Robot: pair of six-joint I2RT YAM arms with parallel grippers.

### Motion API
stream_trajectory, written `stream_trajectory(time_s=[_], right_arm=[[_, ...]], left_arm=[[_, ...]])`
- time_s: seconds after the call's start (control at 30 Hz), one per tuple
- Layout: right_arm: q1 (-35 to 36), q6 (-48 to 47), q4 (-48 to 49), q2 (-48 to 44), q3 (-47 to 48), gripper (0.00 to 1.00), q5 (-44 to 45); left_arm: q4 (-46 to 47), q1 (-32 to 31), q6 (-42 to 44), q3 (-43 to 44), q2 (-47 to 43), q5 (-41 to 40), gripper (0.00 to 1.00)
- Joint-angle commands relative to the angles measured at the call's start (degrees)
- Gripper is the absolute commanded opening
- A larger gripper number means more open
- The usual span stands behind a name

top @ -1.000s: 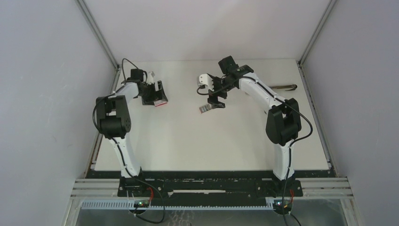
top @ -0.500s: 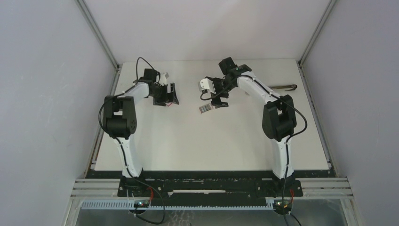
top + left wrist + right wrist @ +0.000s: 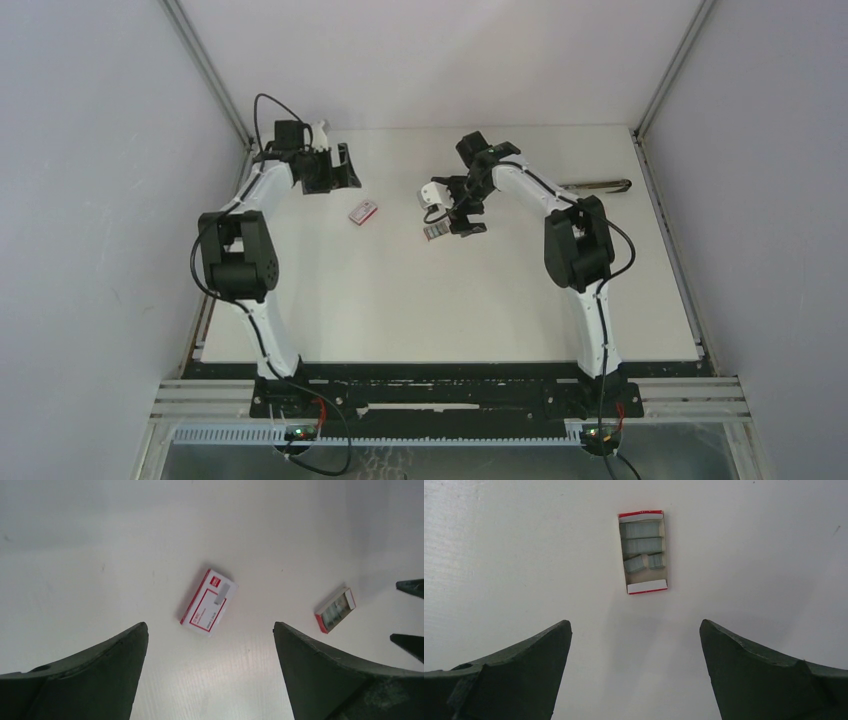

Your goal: Unload the staples from the stapler

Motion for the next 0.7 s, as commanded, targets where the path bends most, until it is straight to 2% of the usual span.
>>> stream_trajectory(time_s=[0.0,0.23,0.47,0.67], right_arm=[[0.65,1.25,0.12,-1.78,2.67,1.00,-1.79],[0.29,7.88,1.16,-6.70,0.37,1.00,-3.83],[-0.71,9.89,2.81,-13.27,-5.48,1.00,-5.35],[-1.75,9.43,3.30,-17.43,-9.44,1.00,-6.32]], left_arm=[[-0.74,-0.83,-2.06,6.22,5.07,-0.02,1.00],[-2.27,-1.89,-3.91,11.43,11.48,1.89,1.00],[-3.79,-4.98,-2.07,12.24,13.94,4.31,1.00],[-6.03,-7.20,1.14,11.08,14.85,5.22,0.94]])
